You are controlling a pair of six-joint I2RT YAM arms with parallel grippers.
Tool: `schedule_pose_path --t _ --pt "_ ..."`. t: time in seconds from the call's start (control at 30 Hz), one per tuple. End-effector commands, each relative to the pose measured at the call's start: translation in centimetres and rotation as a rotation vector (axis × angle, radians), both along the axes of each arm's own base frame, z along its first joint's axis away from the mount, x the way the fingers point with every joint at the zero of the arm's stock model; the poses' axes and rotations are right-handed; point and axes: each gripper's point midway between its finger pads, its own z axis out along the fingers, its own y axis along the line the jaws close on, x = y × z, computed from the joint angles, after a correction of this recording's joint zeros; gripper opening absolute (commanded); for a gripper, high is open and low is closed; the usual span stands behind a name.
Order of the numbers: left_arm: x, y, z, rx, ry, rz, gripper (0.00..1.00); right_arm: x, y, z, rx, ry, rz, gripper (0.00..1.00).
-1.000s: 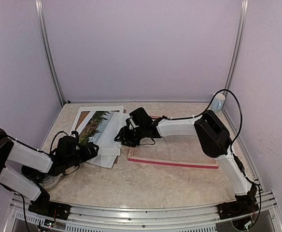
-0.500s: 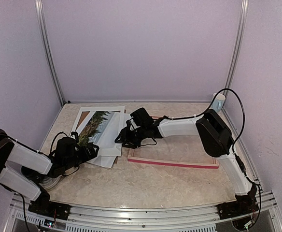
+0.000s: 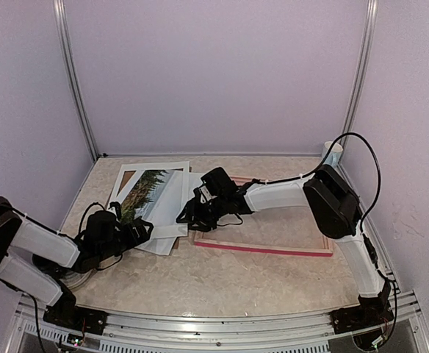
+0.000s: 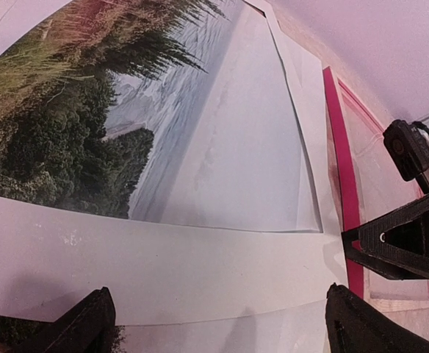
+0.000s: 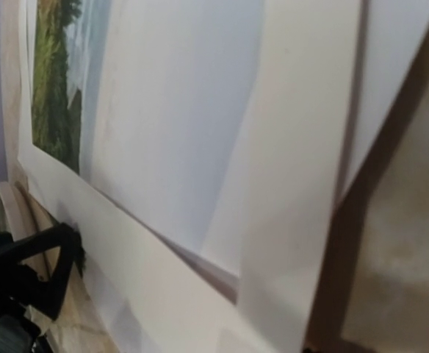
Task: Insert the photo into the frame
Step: Pick up the mat board from the photo.
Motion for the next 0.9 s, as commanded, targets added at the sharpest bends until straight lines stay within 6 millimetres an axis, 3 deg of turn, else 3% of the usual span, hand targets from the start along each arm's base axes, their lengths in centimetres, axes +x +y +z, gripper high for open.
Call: schedule_pose_path --t 0.0,0.2,0.4,0.53,0.8,0.87 --pt "-2.5 0.4 -3.1 0.025 0.122 -0.023 0.99 -0.7 0.3 2.6 0.025 -0.029 0.009 0.51" --pt "-2.7 0.4 -3.2 0.017 0.122 -0.023 0.99 -1.3 1.1 2.3 0.063 -0.006 0.039 0.50" --pt "-2.7 0.4 -3.2 0.019 0.123 -0.027 0.98 -1.3 1.0 3.5 0.124 -0.028 0.038 0.46" --pt "-2.7 0.4 -3.2 0.017 0.122 -0.027 0.98 -1.1 1.0 3.8 0.147 -0.030 0.039 0.38" --pt "-2.9 0.4 -3.3 0.016 0.126 -0.027 0.99 -0.9 0.4 3.6 0.145 -0.032 0.038 0.08" --pt "-2.9 0.4 -3.2 0.013 0.124 -0.028 0.99 -0.8 0.4 3.4 0.143 -0.029 0.038 0.06"
